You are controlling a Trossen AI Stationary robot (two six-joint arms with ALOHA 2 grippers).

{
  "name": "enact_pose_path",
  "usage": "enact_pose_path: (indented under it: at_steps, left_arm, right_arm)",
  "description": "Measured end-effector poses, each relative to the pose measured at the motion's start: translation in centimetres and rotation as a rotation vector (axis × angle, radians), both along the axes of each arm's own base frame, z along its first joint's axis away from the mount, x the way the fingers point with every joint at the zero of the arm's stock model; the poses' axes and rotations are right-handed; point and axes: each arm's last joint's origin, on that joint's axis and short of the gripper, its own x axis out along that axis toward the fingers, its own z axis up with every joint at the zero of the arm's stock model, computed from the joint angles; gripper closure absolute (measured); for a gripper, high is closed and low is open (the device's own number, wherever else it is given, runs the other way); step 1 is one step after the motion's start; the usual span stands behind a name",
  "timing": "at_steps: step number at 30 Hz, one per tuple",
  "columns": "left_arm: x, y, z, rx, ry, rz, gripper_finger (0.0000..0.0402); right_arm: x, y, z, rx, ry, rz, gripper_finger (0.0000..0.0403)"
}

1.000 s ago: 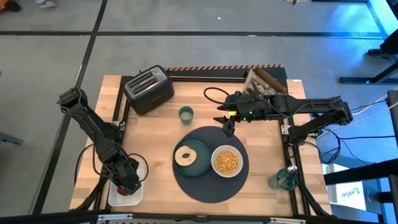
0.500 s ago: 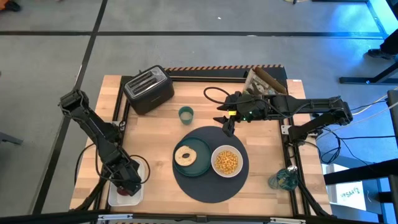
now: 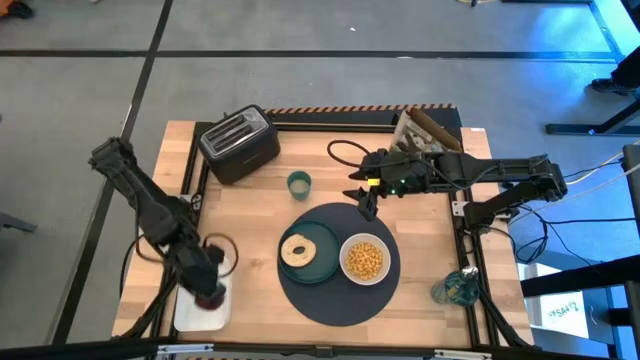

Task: Arrange a breakfast setting
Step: Put the red apple on the green plate

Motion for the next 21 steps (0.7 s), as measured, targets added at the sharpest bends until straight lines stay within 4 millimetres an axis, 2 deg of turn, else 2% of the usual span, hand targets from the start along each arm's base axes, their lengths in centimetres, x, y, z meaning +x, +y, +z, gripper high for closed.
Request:
enact_pose_path:
  at_steps: [3, 6, 14, 21]
  left_arm:
    - [0.6, 2.1, 1.3, 0.088, -0.044, 0.039, 0.0396]
    - [1.9, 4.2, 1.5, 0.135, -0.089, 0.043, 0.0396]
    - [7.3, 10.7, 0.2, 0.197, -0.248, 0.077, 0.0397]
    - [12.7, 14.2, -1.0, 0.273, -0.553, 0.042, 0.0397]
  right_arm:
    - [0.1, 0.0, 0.2, -0.007, -0.018, 0.001, 0.0173]
    - [0.0, 0.0, 0.3, -0.006, -0.025, 0.001, 0.0173]
    - [-1.5, -0.1, 0.7, 0.073, 0.003, -0.046, 0.0173]
    - [-4.4, -0.3, 0.5, 0.143, 0.138, -0.128, 0.0173]
